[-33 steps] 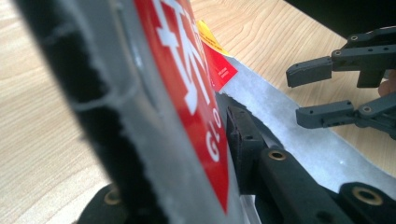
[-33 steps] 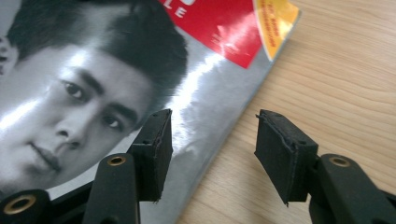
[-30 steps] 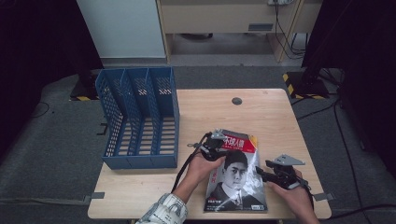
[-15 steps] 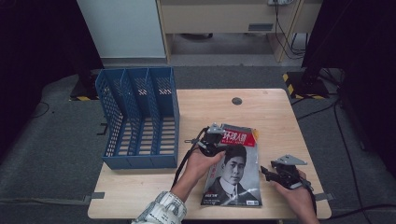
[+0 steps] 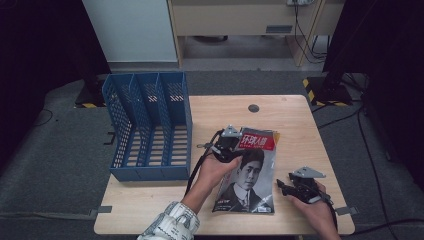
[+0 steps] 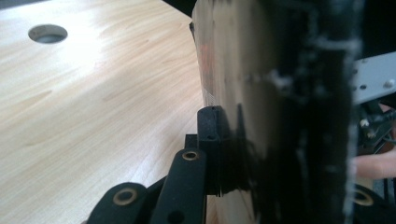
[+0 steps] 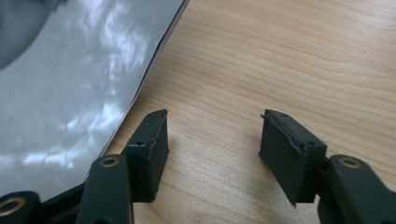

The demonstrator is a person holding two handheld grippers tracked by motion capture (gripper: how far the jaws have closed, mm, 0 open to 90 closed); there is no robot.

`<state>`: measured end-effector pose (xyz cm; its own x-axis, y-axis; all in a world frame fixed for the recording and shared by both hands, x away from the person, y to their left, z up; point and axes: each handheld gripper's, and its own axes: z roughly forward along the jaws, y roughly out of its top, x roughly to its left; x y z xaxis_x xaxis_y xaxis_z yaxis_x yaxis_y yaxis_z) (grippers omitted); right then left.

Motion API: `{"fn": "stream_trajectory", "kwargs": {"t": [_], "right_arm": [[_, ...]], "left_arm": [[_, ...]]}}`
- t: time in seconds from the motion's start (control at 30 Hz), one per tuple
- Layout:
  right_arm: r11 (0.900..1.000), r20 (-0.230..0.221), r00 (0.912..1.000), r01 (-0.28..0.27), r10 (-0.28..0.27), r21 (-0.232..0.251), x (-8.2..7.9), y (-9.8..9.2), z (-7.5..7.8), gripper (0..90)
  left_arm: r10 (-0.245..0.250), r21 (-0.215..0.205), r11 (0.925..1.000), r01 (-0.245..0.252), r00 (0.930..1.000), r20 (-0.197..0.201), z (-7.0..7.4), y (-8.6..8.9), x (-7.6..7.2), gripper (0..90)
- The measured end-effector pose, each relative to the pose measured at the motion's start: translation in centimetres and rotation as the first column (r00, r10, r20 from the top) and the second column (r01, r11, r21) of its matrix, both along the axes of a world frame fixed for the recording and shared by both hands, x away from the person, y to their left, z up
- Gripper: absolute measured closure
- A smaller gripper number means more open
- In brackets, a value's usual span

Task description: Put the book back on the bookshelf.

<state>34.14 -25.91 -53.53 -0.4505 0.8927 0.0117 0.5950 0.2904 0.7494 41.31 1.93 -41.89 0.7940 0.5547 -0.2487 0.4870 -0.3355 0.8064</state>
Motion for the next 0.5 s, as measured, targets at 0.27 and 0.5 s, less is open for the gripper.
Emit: {"fn": "stream_trajectory", "kwargs": {"t": [0.27,0.5], "right_arm": [[0.999,0.003,0.9993,0.036,-0.036,-0.005,0.1,0.3,-0.2,31.1],[0.999,-0.006,0.9995,0.031,-0.031,-0.008,0.1,0.5,-0.2,26.3]], "left_arm": [[0.016,0.000,0.9999,-0.016,0.9999,0.004,0.1,0.0,0.4,86.5],[0.027,-0.021,0.9994,-0.027,0.9995,0.018,1.5,0.2,0.5,86.5]]}}
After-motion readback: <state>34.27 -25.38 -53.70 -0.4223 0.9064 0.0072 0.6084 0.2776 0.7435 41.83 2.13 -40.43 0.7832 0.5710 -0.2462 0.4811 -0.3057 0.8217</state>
